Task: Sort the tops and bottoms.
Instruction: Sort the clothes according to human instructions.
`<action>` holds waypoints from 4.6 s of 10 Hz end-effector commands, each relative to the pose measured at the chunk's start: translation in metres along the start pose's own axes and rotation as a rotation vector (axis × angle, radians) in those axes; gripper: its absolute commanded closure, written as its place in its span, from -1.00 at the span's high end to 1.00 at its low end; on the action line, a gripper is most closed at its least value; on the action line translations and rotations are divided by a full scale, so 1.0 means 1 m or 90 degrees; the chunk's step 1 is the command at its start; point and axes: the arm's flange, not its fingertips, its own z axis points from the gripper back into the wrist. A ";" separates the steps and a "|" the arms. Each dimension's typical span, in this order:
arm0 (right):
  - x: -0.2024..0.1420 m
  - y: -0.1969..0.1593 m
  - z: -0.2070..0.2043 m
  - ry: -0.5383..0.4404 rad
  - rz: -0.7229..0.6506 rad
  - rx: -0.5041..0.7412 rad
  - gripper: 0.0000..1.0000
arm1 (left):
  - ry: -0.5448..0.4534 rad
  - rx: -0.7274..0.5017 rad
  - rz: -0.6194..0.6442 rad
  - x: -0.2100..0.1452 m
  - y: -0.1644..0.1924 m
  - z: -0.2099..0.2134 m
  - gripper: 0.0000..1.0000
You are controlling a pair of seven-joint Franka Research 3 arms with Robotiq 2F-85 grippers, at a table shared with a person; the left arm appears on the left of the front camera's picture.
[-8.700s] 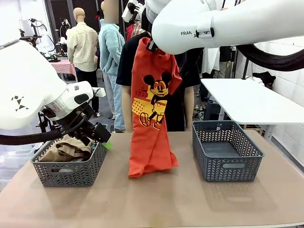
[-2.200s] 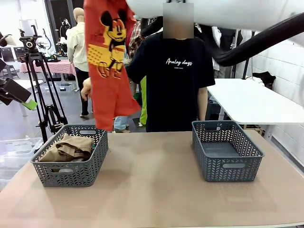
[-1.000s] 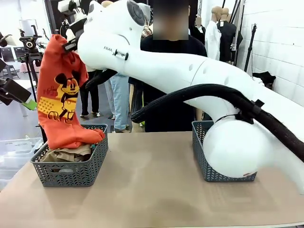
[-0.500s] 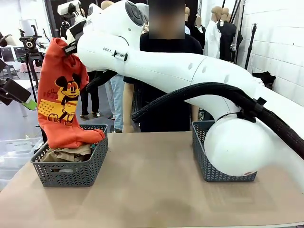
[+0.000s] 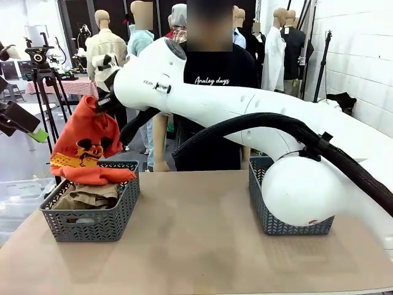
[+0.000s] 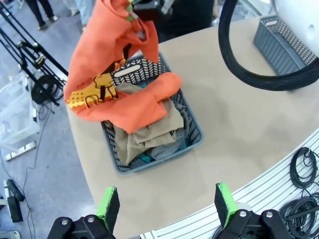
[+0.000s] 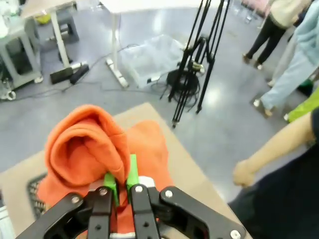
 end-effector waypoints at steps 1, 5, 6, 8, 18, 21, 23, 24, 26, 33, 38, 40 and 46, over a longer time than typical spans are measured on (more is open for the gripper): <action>-0.019 0.009 0.005 0.030 -0.033 0.043 -1.00 | -0.003 -0.008 0.001 0.000 0.000 0.001 1.00; -0.044 0.015 -0.057 0.147 -0.085 0.120 -1.00 | -0.003 -0.008 0.001 0.000 0.000 0.001 1.00; -0.042 0.018 -0.045 0.086 -0.054 0.091 -1.00 | -0.003 -0.008 0.001 0.000 0.000 0.001 1.00; -0.056 0.022 -0.058 0.118 -0.066 0.109 -1.00 | -0.003 -0.008 0.001 0.000 0.000 0.001 1.00; -0.119 0.017 -0.147 0.313 -0.041 0.159 -1.00 | -0.003 -0.008 0.001 0.000 0.000 0.001 1.00; -0.119 0.017 -0.141 0.300 -0.051 0.175 -1.00 | -0.003 -0.008 0.001 0.000 0.000 0.001 1.00; -0.118 0.020 -0.137 0.292 -0.051 0.172 -1.00 | -0.003 -0.008 0.001 0.000 0.000 0.001 1.00; -0.114 0.020 -0.129 0.290 -0.051 0.160 -0.97 | -0.003 -0.008 0.001 0.000 0.000 0.001 1.00; -0.106 0.025 -0.110 0.292 -0.040 0.125 -0.35 | -0.003 -0.008 0.001 0.000 0.000 0.001 1.00; -0.086 0.031 -0.043 0.273 -0.048 0.031 1.00 | -0.003 -0.008 0.001 0.000 0.000 0.001 1.00; -0.097 0.026 -0.029 0.235 -0.070 0.055 1.00 | -0.003 -0.008 0.001 0.000 0.000 0.001 1.00; -0.114 0.011 -0.041 0.151 -0.093 0.152 1.00 | -0.003 -0.008 0.001 0.000 0.000 0.001 1.00; -0.069 0.012 -0.054 0.241 -0.059 0.053 1.00 | -0.003 -0.008 0.001 0.000 0.000 0.001 1.00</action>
